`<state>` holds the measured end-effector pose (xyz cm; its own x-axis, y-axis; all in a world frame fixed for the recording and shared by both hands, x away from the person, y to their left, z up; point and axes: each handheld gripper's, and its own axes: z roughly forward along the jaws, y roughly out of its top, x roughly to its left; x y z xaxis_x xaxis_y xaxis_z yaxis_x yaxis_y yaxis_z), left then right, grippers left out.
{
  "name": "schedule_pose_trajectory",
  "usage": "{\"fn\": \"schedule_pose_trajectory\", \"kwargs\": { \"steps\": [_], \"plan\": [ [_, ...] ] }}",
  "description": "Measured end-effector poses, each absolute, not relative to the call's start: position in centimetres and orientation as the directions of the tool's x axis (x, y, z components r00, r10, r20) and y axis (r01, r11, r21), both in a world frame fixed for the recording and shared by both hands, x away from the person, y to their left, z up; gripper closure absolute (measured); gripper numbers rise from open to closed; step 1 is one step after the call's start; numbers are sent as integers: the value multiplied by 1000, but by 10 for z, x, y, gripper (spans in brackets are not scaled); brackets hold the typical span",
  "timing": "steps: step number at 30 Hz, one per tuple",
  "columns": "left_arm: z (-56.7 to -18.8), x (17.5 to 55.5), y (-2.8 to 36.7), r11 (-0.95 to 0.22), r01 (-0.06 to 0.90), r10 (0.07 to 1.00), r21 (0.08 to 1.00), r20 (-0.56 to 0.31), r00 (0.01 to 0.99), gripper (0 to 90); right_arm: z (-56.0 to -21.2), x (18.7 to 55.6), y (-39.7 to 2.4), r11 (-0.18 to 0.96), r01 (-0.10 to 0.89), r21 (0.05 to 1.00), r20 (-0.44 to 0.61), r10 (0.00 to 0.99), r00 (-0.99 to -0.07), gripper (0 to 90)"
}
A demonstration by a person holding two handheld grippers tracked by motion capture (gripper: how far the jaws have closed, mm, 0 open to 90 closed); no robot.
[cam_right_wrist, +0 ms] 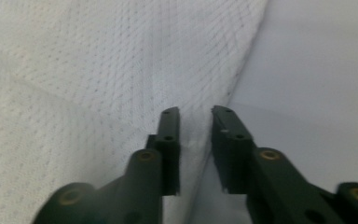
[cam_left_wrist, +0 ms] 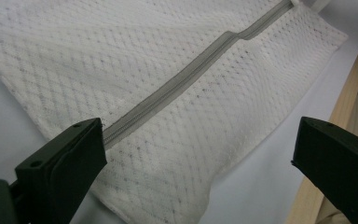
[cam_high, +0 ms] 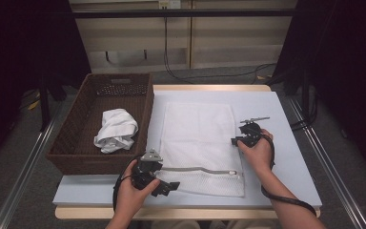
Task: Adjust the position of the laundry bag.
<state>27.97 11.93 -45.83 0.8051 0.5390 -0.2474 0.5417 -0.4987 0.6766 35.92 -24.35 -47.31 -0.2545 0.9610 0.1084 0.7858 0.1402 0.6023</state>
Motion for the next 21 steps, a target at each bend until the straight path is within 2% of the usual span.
{"fn": "schedule_pose_trajectory", "kwargs": {
  "steps": [1, 3, 21],
  "plan": [
    [-458, 279, 119, -500, 538, 539, 679, -243, 807, 21, -473, 360, -244, 144, 789, 597, 111, 959, -260, 870],
    [-458, 279, 119, -511, 533, 539, 674, -231, 810, 21, -473, 360, -243, 129, 799, 588, 149, 953, -264, 900],
    [-458, 280, 118, -511, 529, 540, 677, -225, 811, 21, -471, 372, -255, 109, 809, 578, 193, 945, -265, 900]
  ]
}}
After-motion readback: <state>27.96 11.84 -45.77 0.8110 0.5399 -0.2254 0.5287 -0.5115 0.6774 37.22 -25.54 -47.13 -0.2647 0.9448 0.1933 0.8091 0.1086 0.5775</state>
